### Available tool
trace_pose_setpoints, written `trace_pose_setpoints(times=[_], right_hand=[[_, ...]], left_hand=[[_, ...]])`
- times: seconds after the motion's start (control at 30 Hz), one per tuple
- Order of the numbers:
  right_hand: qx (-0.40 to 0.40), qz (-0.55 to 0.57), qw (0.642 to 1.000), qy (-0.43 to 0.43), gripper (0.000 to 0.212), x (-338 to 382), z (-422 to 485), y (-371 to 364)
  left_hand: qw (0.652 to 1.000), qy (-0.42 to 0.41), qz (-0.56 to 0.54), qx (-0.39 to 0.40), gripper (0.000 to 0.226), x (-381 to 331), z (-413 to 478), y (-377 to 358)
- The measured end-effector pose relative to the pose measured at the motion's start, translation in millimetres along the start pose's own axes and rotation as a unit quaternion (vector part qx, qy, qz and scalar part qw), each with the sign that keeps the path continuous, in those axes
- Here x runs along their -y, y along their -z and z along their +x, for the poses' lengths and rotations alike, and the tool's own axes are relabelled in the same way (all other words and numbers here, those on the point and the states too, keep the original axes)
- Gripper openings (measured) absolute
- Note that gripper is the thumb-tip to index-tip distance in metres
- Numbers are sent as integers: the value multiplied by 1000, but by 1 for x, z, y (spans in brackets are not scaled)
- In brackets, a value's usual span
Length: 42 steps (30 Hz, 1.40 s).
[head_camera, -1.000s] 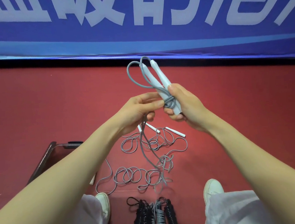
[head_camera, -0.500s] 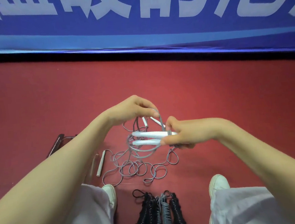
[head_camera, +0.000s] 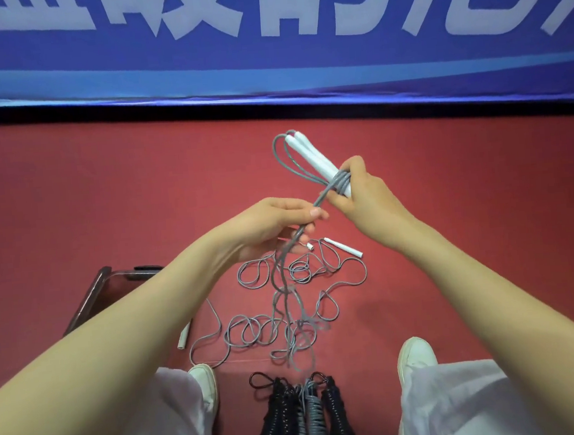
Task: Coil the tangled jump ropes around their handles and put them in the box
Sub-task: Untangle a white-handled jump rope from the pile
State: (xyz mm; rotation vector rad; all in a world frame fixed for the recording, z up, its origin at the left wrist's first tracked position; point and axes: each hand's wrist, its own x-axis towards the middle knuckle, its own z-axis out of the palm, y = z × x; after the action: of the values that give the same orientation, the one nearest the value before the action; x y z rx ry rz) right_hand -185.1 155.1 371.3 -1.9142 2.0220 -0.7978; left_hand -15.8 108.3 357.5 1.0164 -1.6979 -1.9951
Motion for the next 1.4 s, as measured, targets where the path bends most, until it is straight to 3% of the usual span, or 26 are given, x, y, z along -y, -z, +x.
trace_pose_setpoints(times=[0.17,0.27,0.37,0.57,0.67,0.77,0.9,1.03,1.17,1.23,1.3,1.4], right_hand=[[6,123,992,-26,27,1,2,4],[-12,124,992,-31,23,0,3,7],[8,163,986,-24,18,1,3,7],[162,382,910,-22,22,5,-6,11],[131,409,902,-36,20,8,-5,11],[108,435,892,-62,42,11,-3,9],[105,504,855,-70,46,15,-3,11],[141,568,808,-68,45,10,-2,26],[259,539,798,-81,45,15,-14,32],[317,495,807,-64,35,22,-22,29],[389,425,816,-48,26,26,-28,27],[489,256,830,-83,31,18,-33,17]], left_hand=[[996,-74,-31,-37,10,3,3,3],[994,-77,-63,-34,28,1,5,-2],[991,-79,-89,-63,14,1,7,1],[992,-28,-106,-57,8,5,5,1],[993,-23,-107,-38,7,4,5,-5],[994,-40,-94,-42,6,2,4,-5],[996,-76,-41,-17,23,6,2,1],[994,-59,-80,42,29,18,1,15],[992,-82,-78,54,8,24,1,25],[995,-95,28,20,11,26,3,29],[972,-106,204,-38,14,21,1,36],[970,-87,226,-3,9,9,-4,37]])
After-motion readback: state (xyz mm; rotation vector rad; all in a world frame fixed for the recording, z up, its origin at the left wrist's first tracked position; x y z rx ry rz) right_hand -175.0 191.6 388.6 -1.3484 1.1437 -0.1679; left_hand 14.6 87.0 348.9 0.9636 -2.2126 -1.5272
